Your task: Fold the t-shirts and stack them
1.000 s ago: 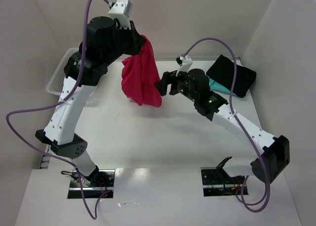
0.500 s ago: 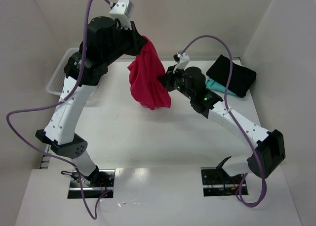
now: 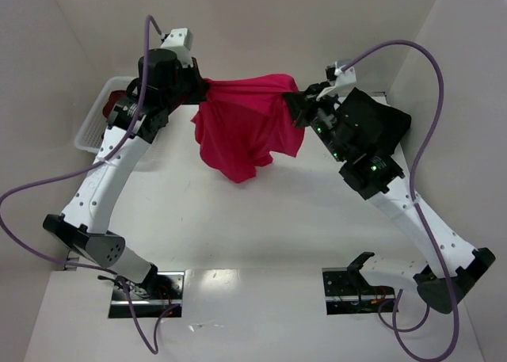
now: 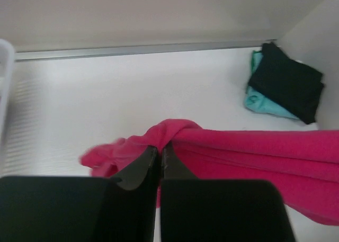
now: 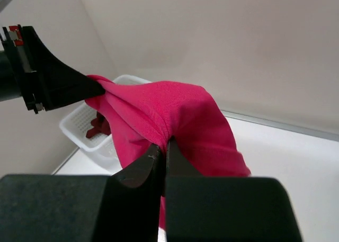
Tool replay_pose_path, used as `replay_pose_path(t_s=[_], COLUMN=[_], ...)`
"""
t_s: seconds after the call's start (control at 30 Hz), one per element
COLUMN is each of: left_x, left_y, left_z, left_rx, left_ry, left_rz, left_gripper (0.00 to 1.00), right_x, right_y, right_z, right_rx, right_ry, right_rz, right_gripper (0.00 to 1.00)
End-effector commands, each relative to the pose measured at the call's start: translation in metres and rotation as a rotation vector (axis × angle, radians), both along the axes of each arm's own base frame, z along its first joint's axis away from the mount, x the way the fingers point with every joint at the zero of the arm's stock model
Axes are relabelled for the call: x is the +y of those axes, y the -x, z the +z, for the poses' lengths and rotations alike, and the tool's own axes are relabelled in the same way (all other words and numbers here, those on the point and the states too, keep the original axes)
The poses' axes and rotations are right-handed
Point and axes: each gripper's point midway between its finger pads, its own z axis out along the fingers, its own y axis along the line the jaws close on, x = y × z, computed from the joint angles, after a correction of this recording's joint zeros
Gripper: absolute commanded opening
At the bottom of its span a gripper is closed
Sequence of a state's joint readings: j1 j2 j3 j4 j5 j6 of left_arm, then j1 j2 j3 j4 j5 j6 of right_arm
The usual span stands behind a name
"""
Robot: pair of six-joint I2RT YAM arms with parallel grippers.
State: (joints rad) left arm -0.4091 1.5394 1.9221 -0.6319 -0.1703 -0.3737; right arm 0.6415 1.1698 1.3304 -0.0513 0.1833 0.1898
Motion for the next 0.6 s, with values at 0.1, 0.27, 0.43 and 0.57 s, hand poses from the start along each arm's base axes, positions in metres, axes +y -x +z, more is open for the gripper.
replay_pose_path(t_s=[0.1,0.27,0.43,0.57], left_x=[0.054,0.062,0.068,0.071], left_y=[0.006,0.015,0.027,0.042], left_z=[0.043,0.061,0.088,0.1], left_rx=[-0.142,-0.187,-0.245,-0.288], left_ry=[0.067,0.046,0.042,0.05], left_rz=[0.113,0.114,0.12,0.107], left_gripper=[0.01,0.01,0.03,0.03], right_x=[-0.063,-0.085,-0.105,-0.112], right_y=[0.02,0.02,0.029,0.042], right_z=[0.062,0.06,0.076,0.092], right_rx=[-0.127,-0.111,-0.141,-0.171], right_ry=[-0.06,-0.055,-0.058,-0.07], right_rz=[-0.173,-0.265,-0.309,-0.301], right_gripper=[0.0,0.0,0.0,0.0])
